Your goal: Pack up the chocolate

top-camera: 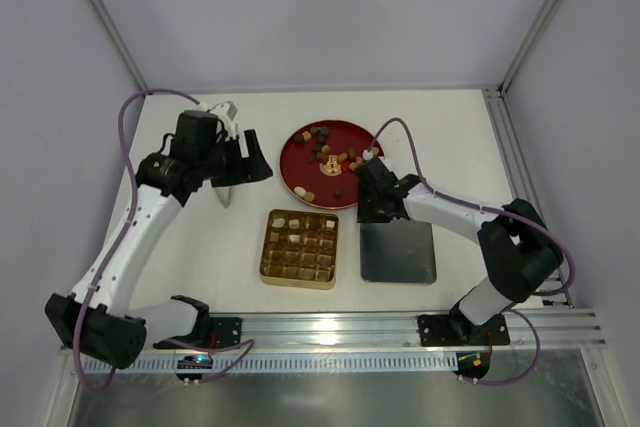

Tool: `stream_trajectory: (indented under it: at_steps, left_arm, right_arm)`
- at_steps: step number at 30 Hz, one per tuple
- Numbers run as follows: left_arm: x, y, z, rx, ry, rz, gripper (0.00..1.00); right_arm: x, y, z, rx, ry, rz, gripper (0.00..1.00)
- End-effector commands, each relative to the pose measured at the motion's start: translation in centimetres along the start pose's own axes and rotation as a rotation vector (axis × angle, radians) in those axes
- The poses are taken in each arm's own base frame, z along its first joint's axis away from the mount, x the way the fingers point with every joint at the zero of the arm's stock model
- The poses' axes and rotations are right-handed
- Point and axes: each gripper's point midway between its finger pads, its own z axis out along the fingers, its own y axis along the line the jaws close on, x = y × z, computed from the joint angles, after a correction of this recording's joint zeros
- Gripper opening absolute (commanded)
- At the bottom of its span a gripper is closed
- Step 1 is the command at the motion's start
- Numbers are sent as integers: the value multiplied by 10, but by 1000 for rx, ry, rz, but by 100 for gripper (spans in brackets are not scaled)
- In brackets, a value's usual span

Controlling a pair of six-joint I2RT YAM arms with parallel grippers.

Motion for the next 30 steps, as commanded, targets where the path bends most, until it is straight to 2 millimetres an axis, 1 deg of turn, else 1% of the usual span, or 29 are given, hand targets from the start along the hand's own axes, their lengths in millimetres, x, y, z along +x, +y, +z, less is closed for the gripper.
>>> stream_trajectory:
  at_steps: [1,4,5,7,9,10,11,13,14,17,18,21,22,23,24,26,28,30]
  left_arm:
    - [11,-36,-24,147,-16,-12,80]
    - [22,-47,-34,185,-10,-1,80]
    - [26,-48,-34,186,-2,-13,79]
    - [33,-54,-41,210,-3,-8,79]
    - [41,-59,-40,228,4,-20,78]
    - [44,-62,-41,241,8,-22,78]
    - [52,-69,-38,258,26,-19,78]
    - [59,-75,-34,270,37,-15,77]
    - [66,-84,-33,290,49,-9,77]
    - [75,-96,-27,297,56,3,76]
    - [80,-107,-29,324,60,15,76]
    - [90,-121,-25,328,69,37,75]
    - [91,-126,-22,335,68,30,74]
    - [94,-129,-18,334,74,30,72]
    - [101,-135,-17,345,90,39,72]
    - [104,-144,-12,352,83,40,70]
    - [116,-151,-5,353,102,59,69]
    - [118,-158,3,357,91,51,67]
  right_arm:
    - [-26,15,3,48,-71,54,36]
    - [-18,13,15,89,-41,61,31]
    - [-17,11,17,105,-42,65,31]
    - [-13,6,23,130,-34,60,30]
    - [-12,6,27,132,-25,55,29]
    - [-9,5,31,137,-11,52,26]
    - [-7,5,32,142,-3,52,25]
    - [-6,5,35,148,-1,52,23]
    - [-5,4,36,149,1,54,23]
    - [-2,3,39,155,7,50,20]
    - [-2,3,39,152,7,51,16]
    - [0,5,41,139,8,53,9]
    - [-1,5,40,136,7,53,4]
    - [-2,5,39,137,4,54,4]
    - [-2,5,38,134,1,56,4]
    - [-4,5,34,123,-2,62,4]
    - [-8,7,28,99,-13,73,4]
    - [-15,11,19,69,-27,85,4]
